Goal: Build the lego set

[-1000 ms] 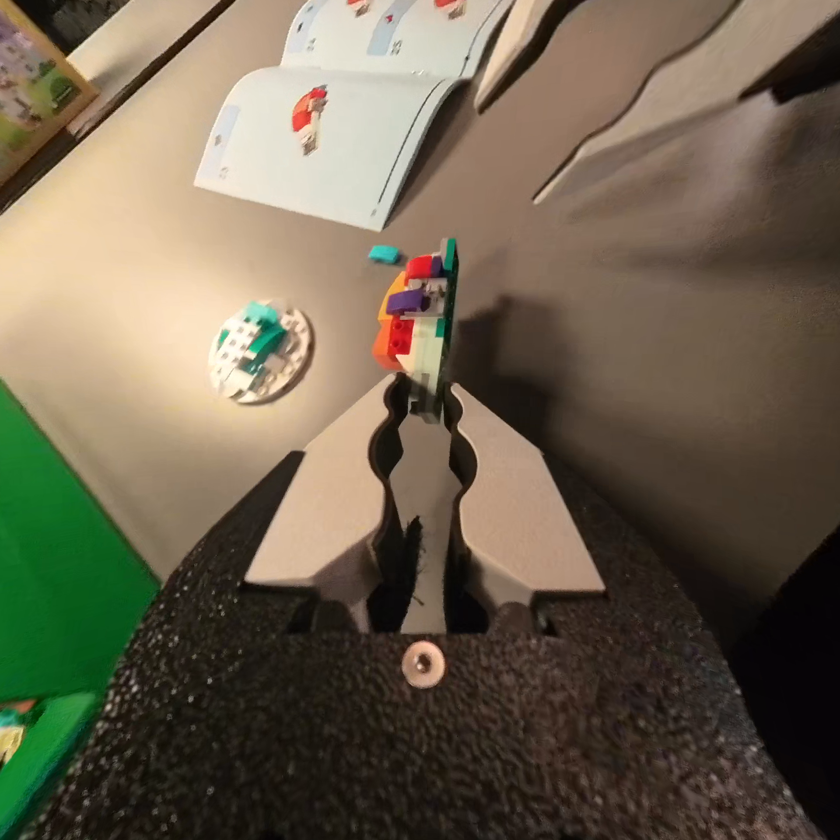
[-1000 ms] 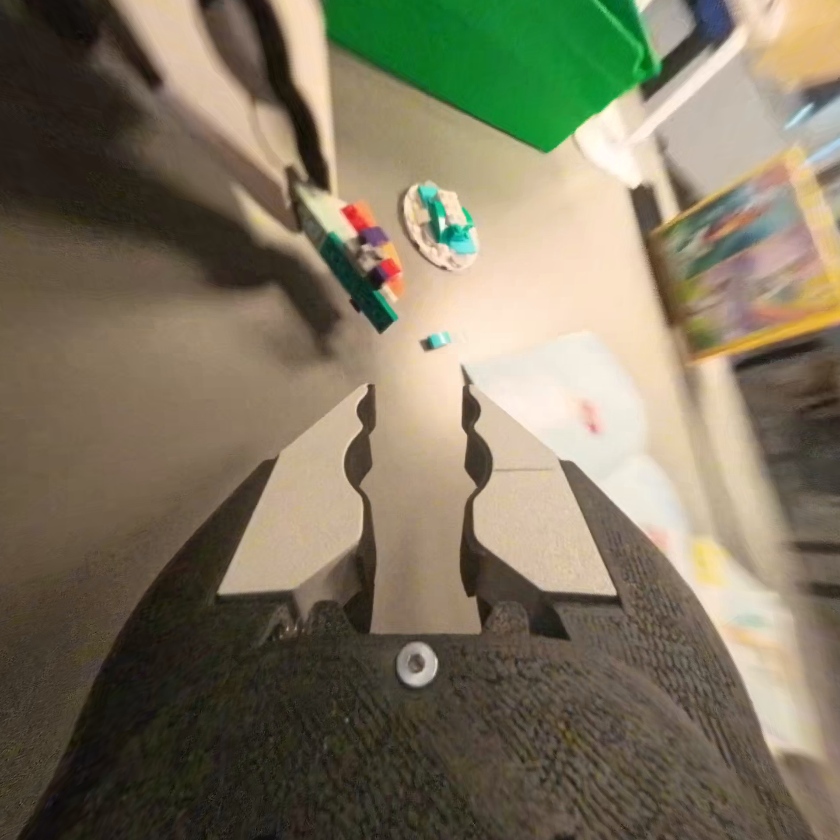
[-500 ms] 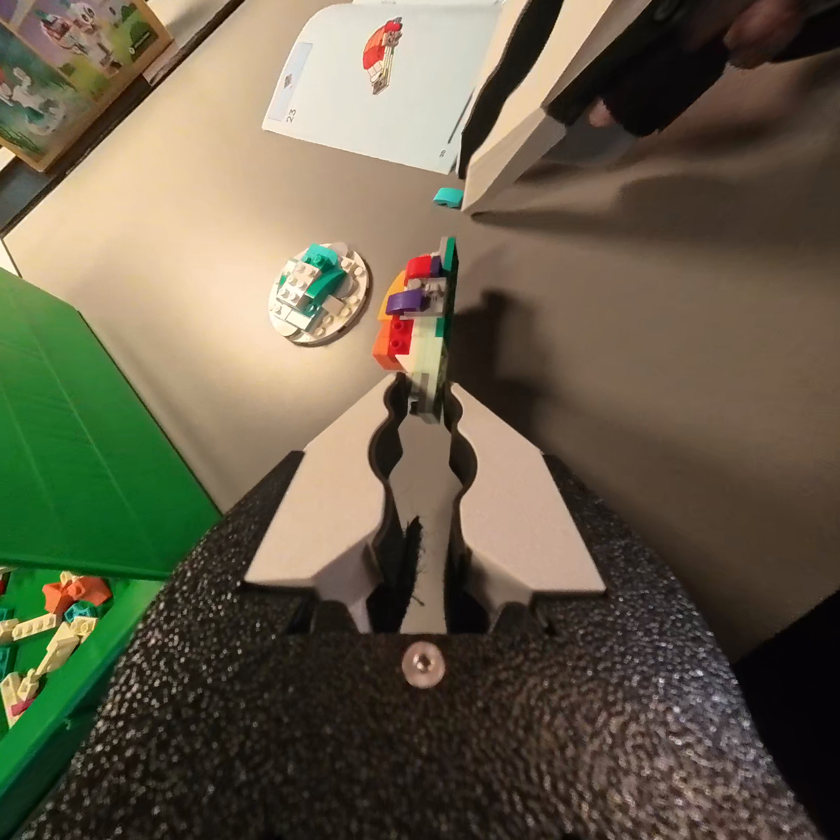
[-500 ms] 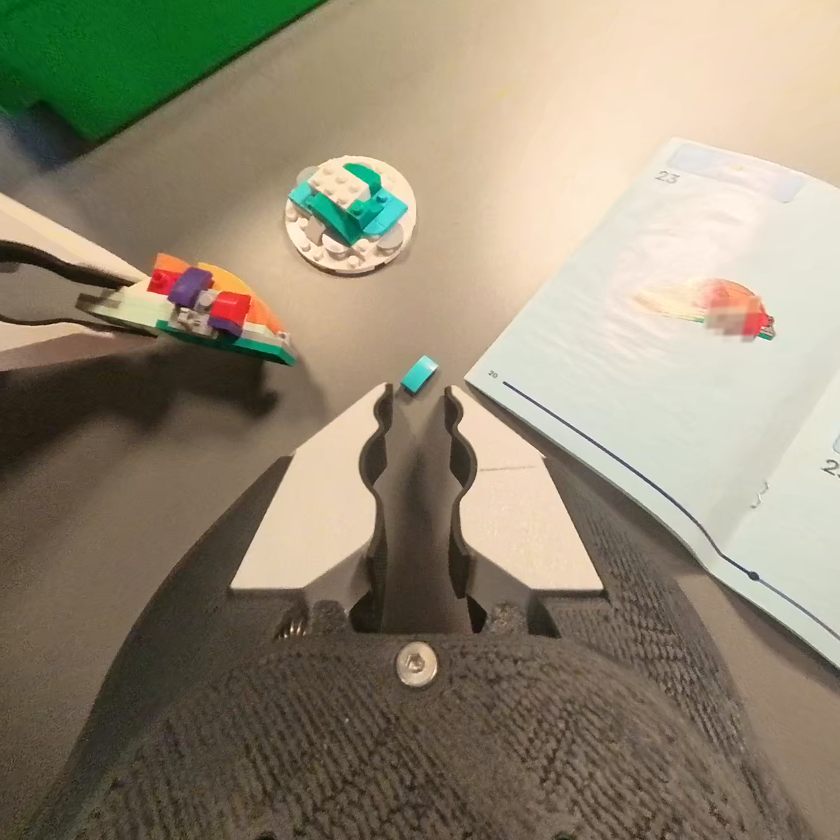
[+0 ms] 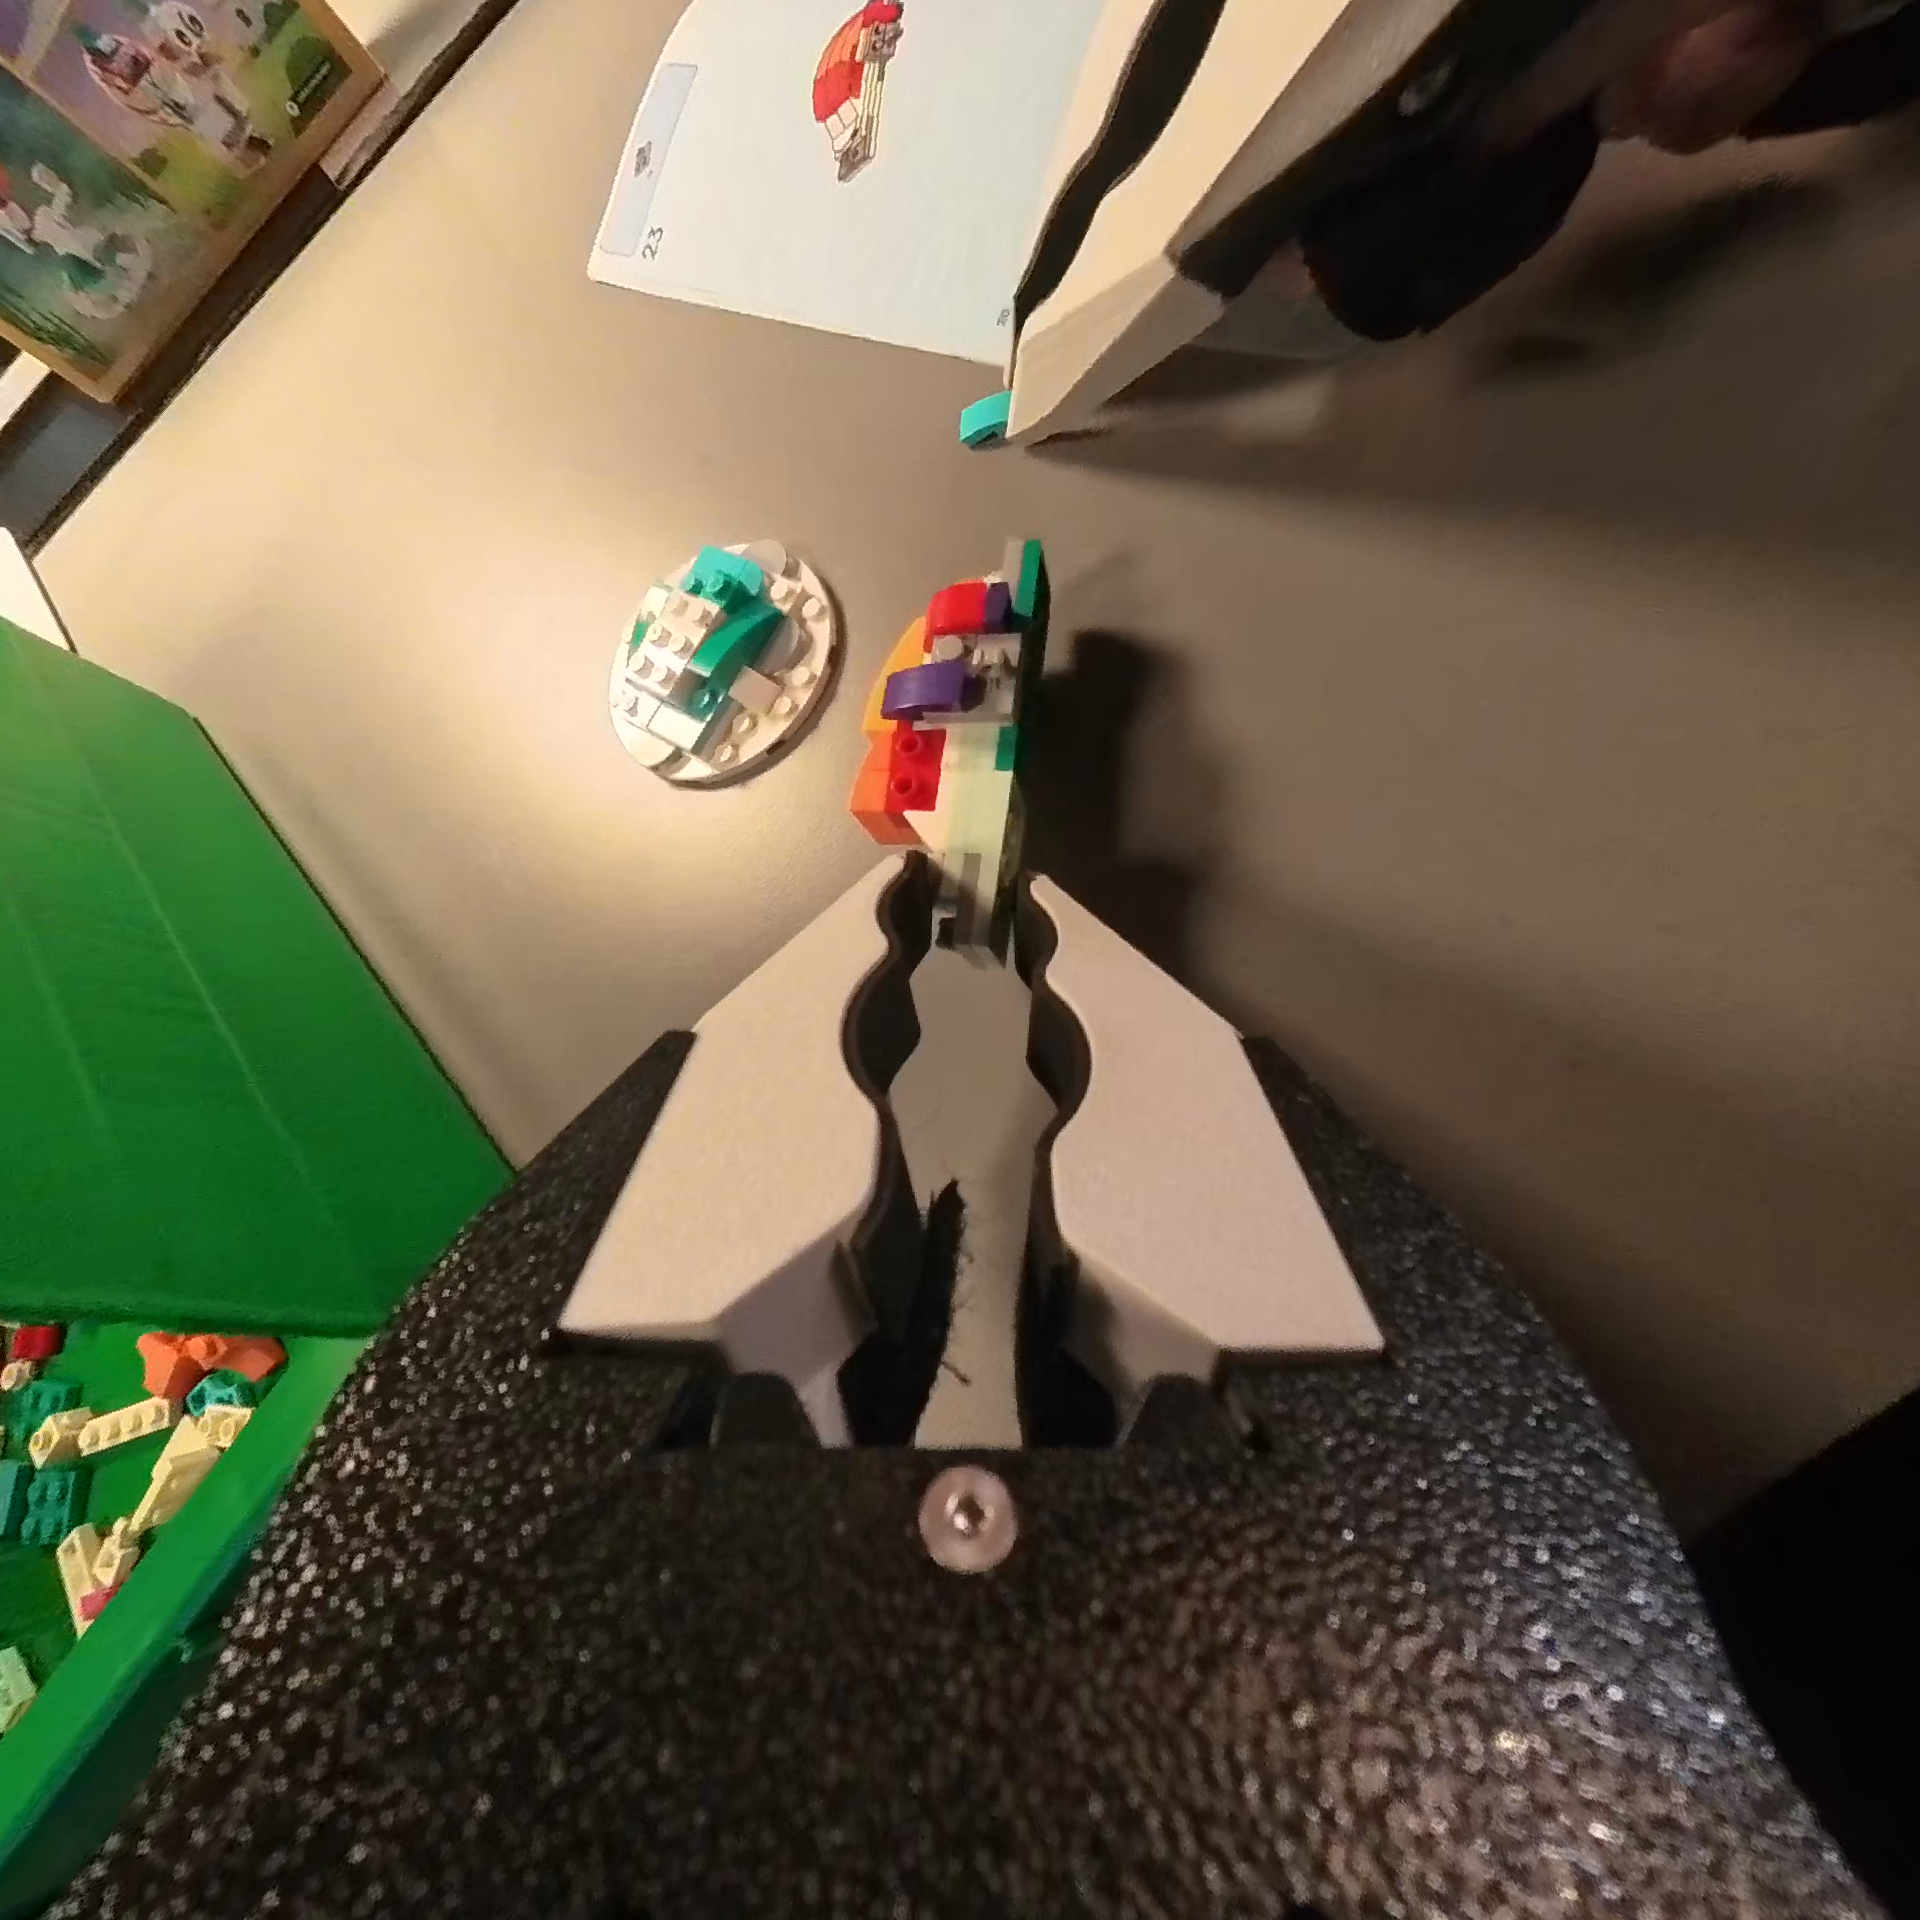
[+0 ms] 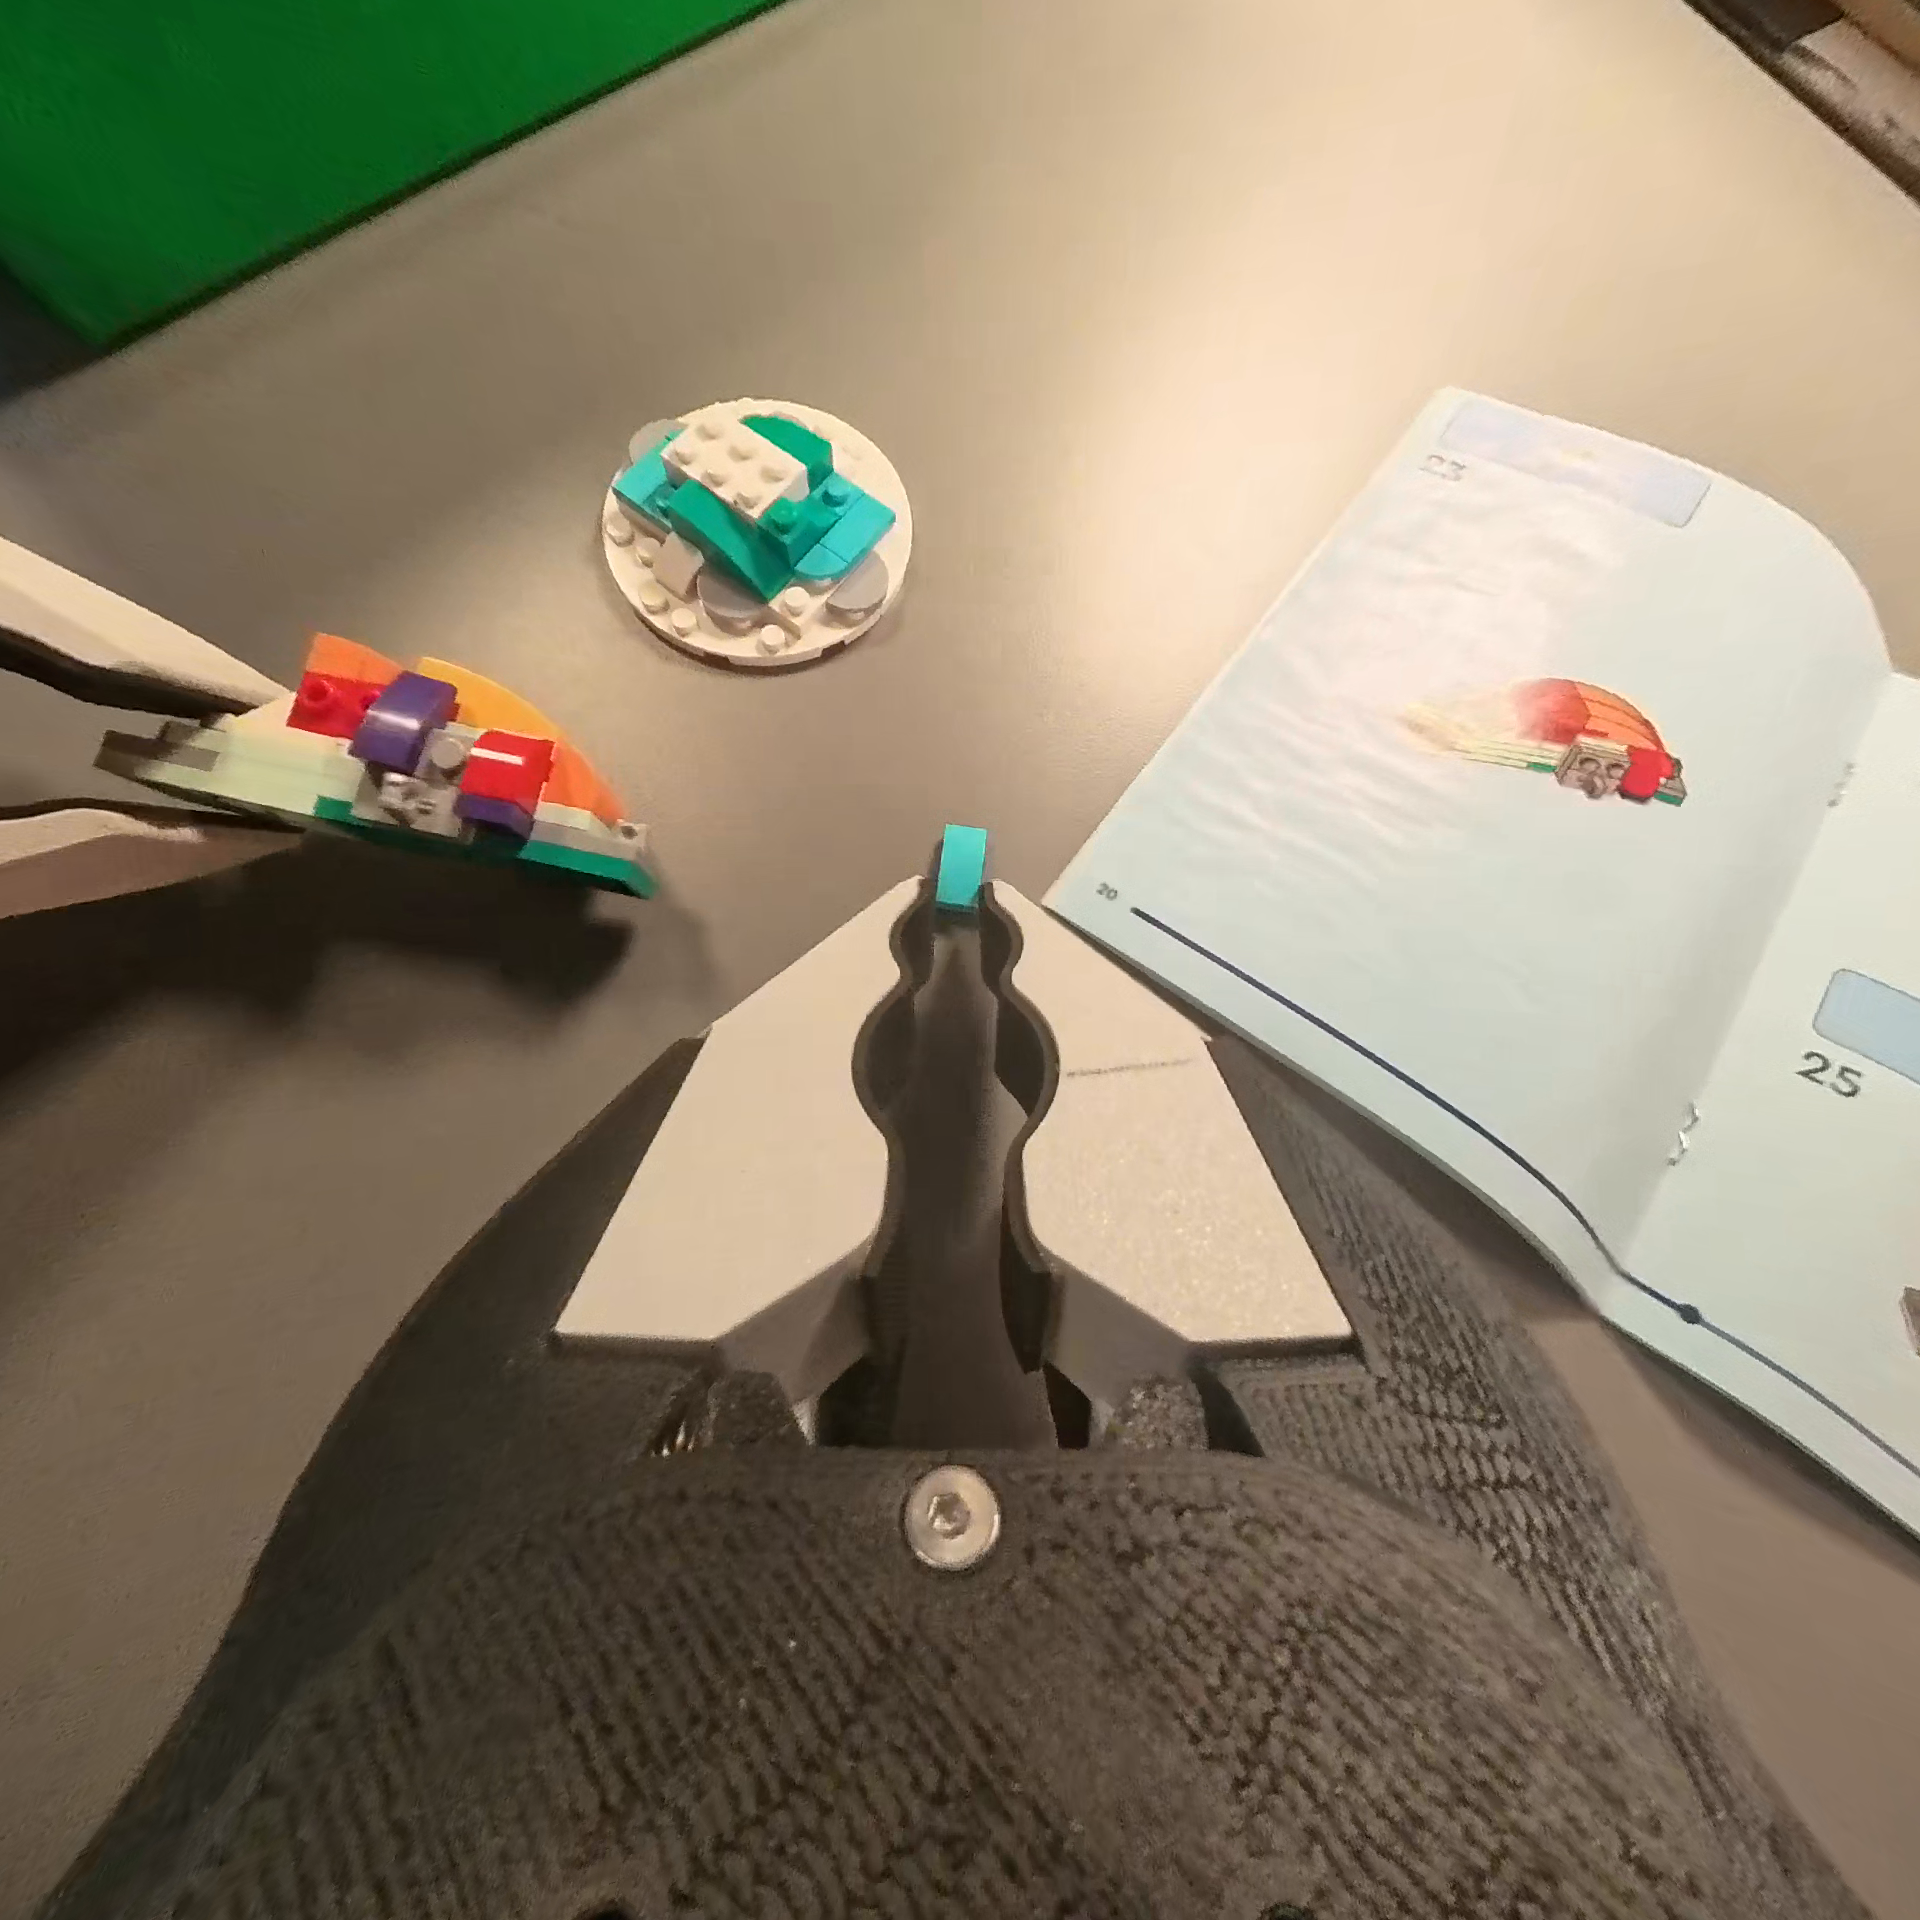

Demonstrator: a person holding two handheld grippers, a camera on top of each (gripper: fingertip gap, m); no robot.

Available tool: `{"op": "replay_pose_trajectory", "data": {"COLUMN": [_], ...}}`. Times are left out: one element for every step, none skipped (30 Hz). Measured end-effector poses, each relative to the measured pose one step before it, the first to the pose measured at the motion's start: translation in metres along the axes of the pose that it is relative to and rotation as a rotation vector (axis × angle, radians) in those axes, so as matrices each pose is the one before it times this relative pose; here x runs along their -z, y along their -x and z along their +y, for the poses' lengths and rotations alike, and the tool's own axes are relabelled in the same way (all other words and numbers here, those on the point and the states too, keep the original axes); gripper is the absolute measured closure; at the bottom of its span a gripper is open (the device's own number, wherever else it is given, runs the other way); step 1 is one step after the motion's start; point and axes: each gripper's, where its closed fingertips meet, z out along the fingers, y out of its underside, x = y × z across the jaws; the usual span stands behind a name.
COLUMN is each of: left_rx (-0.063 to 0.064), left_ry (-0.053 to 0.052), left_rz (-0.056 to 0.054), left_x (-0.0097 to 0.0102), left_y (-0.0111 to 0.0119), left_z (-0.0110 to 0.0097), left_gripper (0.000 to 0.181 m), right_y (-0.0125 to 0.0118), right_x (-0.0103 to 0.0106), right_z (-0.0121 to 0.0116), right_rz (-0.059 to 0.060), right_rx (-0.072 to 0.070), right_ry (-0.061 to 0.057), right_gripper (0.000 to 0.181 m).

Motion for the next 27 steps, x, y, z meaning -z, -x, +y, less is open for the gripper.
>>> {"op": "replay_pose_trajectory", "data": {"left_rx": [-0.0011, -0.0022, -0.0016, -0.0005, -0.0010, -0.0027, -0.0061, -0.0068, -0.0031, -0.0015, -0.0028, -0.0016, 0.0000, -0.0011, -0.0011, 0.0015, 0.0018, 0.0022, 0.0051, 0.0057, 0.0065, 0.0047, 0.0048, 0.0036, 0.0011, -0.0033, -0.0105], "left_ry": [0.0006, 0.0019, 0.0011, -0.0010, 0.0000, 0.0018, 0.0026, 0.0014, -0.0008, -0.0021, -0.0006, 0.0011, 0.0049, 0.0064, 0.0029, 0.0040, 0.0043, 0.0046, 0.0055, 0.0052, 0.0045, 0.0038, 0.0053, 0.0044, 0.0024, 0.0029, 0.0029], "left_rz": [0.0000, -0.0015, -0.0023, -0.0020, -0.0021, -0.0046, -0.0058, -0.0041, -0.0001, 0.0032, 0.0021, -0.0011, -0.0023, -0.0038, -0.0031, -0.0012, -0.0008, -0.0009, 0.0001, 0.0023, 0.0044, 0.0051, 0.0019, 0.0056, 0.0077, -0.0020, -0.0048], "left_x": [-0.00030, -0.00039, -0.00038, -0.00042, -0.00054, -0.00073, -0.00070, -0.00063, -0.00044, -0.00055, -0.00050, -0.00075, -0.00078, -0.00065, -0.00034, -0.00010, -0.00005, -0.00001, -0.00014, -0.00009, -0.00017, -0.00002, 0.00005, 0.00002, 0.00014, 0.00030, 0.00031], "left_y": [-0.00051, -0.00018, -0.00008, -0.00025, -0.00030, -0.00030, -0.00047, -0.00080, -0.00134, -0.00170, -0.00136, -0.00074, -0.00039, 0.00000, 0.00005, -0.00008, -0.00002, 0.00007, -0.00001, -0.00033, -0.00060, -0.00080, -0.00062, -0.00124, -0.00191, -0.00084, -0.00085], "left_z": [-0.00022, -0.00005, -0.00023, -0.00060, -0.00053, -0.00038, -0.00032, -0.00058, -0.00103, -0.00111, -0.00090, -0.00057, 0.00012, 0.00041, -0.00006, -0.00003, -0.00004, 0.00008, 0.00000, -0.00011, -0.00020, -0.00038, -0.00019, -0.00040, -0.00070, -0.00065, -0.00037], "left_gripper": [0.168, 0.168, 0.168, 0.168, 0.168, 0.168, 0.168, 0.168, 0.168, 0.168, 0.168, 0.168, 0.168, 0.168, 0.168, 0.168, 0.168, 0.168, 0.168, 0.168, 0.168, 0.168, 0.168, 0.168, 0.168, 0.168, 0.168], "right_y": [-0.00021, 0.00028, 0.00183, 0.00417, 0.00680, 0.00740, 0.00592, 0.00516, 0.00534, 0.00578, 0.00672, 0.00696, 0.00678, 0.00541, 0.00299, 0.00132, 0.00110, 0.00065, 0.00046, 0.00001, 0.00017, 0.00032, 0.00006, 0.00010, -0.00015, -0.00036, -0.00011], "right_x": [0.00026, 0.00063, 0.00119, 0.00218, 0.00330, 0.00334, 0.00241, 0.00157, 0.00093, 0.00027, -0.00024, -0.00069, -0.00050, -0.00010, 0.00003, 0.00014, 0.00023, 0.00020, 0.00013, -0.00017, -0.00029, -0.00051, -0.00029, -0.00022, -0.00018, 0.00023, 0.00041], "right_z": [0.00055, 0.00036, -0.00026, -0.00218, -0.00481, -0.00517, -0.00326, -0.00179, -0.00113, -0.00108, 0.00006, 0.00109, 0.00069, 0.00011, 0.00011, 0.00036, 0.00005, 0.00009, 0.00045, 0.00026, 0.00048, 0.00065, -0.00030, 0.00019, 0.00020, 0.00023, 0.00033], "right_rz": [-0.0219, -0.0293, -0.0388, -0.0507, -0.0575, -0.0465, -0.0190, 0.0023, 0.0116, 0.0137, 0.0079, 0.0040, 0.0007, 0.0051, 0.0163, 0.0233, 0.0213, 0.0216, 0.0210, 0.0212, 0.0167, 0.0112, 0.0081, 0.0036, 0.0035, 0.0042, 0.0018], "right_rx": [-0.0269, -0.0300, -0.0342, -0.0440, -0.0488, -0.0354, -0.0092, 0.0190, 0.0278, 0.0228, 0.0177, 0.0142, 0.0116, 0.0108, 0.0118, 0.0140, 0.0121, 0.0094, 0.0107, 0.0116, 0.0118, 0.0082, 0.0035, 0.0005, 0.0005, 0.0028, 0.0013], "right_ry": [-0.0063, -0.0078, -0.0111, -0.0195, -0.0289, -0.0272, -0.0118, 0.0003, 0.0059, 0.0081, 0.0147, 0.0186, 0.0135, 0.0078, 0.0068, 0.0074, 0.0057, 0.0059, 0.0079, 0.0056, 0.0061, 0.0062, 0.0002, 0.0036, 0.0031, 0.0041, 0.0049], "right_gripper": [0.174, 0.174, 0.175, 0.175, 0.175, 0.175, 0.175, 0.175, 0.175, 0.175, 0.175, 0.175, 0.175, 0.175, 0.175, 0.175, 0.175, 0.175, 0.175, 0.175, 0.175, 0.175, 0.175, 0.175, 0.175, 0.175, 0.175]}}
